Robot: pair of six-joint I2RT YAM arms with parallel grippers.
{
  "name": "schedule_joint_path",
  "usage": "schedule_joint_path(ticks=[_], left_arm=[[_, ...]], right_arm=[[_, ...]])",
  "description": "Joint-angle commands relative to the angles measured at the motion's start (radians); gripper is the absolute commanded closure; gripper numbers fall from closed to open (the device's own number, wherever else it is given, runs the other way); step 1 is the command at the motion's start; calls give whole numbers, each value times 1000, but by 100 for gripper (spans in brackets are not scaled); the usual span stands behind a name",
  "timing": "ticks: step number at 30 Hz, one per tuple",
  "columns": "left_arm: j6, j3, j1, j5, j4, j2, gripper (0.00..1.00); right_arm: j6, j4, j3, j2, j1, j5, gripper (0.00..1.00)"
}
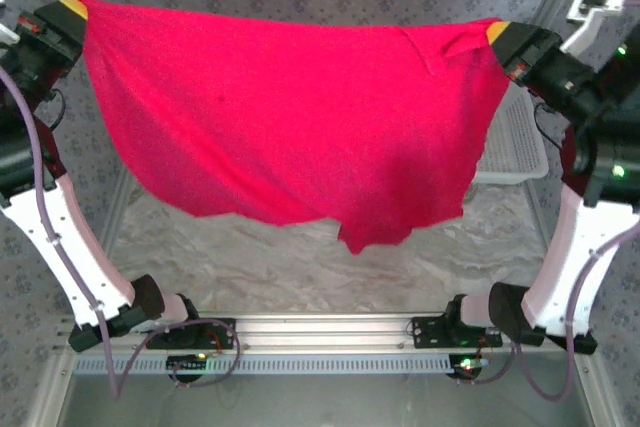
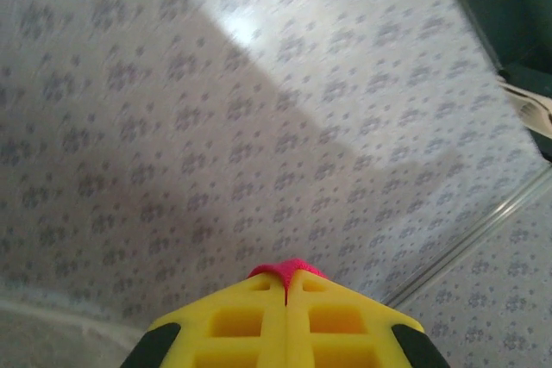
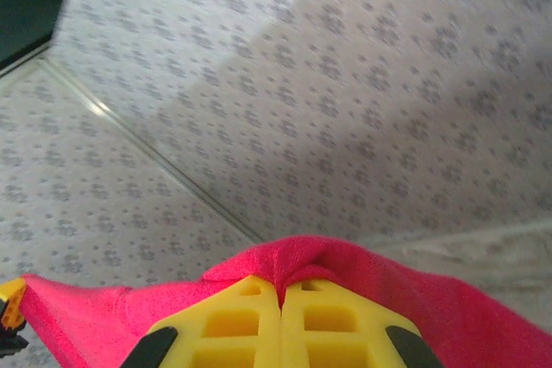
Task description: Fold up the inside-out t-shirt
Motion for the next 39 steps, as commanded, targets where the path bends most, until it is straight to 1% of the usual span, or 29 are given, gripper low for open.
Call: schedule_joint_path(ticks=[1,5,8,11,13,16,18,20,23,26,27,28,29,30,31,32,33,34,36,37,39], left_arm=[[18,-79,-15,-20,18,70,100],[59,-91,-73,-74,5,135,100],[48,-18,-124,-83,5,237,100],[38,168,-171,-87,-29,366,100],[30,372,-192,-91,-90,472,100],[-13,706,-194,-72,-176,633,100],[-43,855,-184,-48,-199,703,100],[-29,889,-180,-24,-237,718,100],[138,887,-204,-39,-431,703,100],[362,874,-246,-110,-710,695,100],[432,844,-262,-164,-820,687,100],[457,732,-280,-240,-881,653,100],[484,582,-299,-281,-875,593,100],[517,338,-325,-309,-801,498,100],[516,50,-341,-333,-660,378,100],[479,-192,-340,-334,-509,263,100],[427,-463,-326,-331,-331,144,100],[370,-673,-305,-347,-200,50,100],[280,-963,-270,-361,-17,-82,100],[245,-1076,-263,-385,34,-132,100],[208,-1235,-264,-420,104,-206,100]], right_arm=[[4,7,-40,83,8,35,100],[-9,2,8,158,30,69,100],[-10,-28,164,275,42,77,100],[4,-67,393,415,43,68,100],[45,-52,506,485,26,44,100],[87,29,501,482,-2,12,100],[76,41,475,453,-14,8,100],[38,35,411,401,-13,7,100],[-39,49,188,273,17,31,100],[-67,127,-157,98,79,84,100],[-83,163,-288,35,99,96,100],[-94,198,-424,-29,112,107,100],[-90,233,-547,-86,127,110,100],[-82,278,-688,-148,147,113,100],[-83,301,-819,-203,168,121,100],[-85,313,-925,-244,189,128,100],[-82,329,-1043,-283,214,136,100],[-72,342,-1166,-312,240,142,100],[-46,369,-1348,-346,286,152,100],[-38,374,-1428,-358,304,169,100],[-15,395,-1571,-382,326,196,100]])
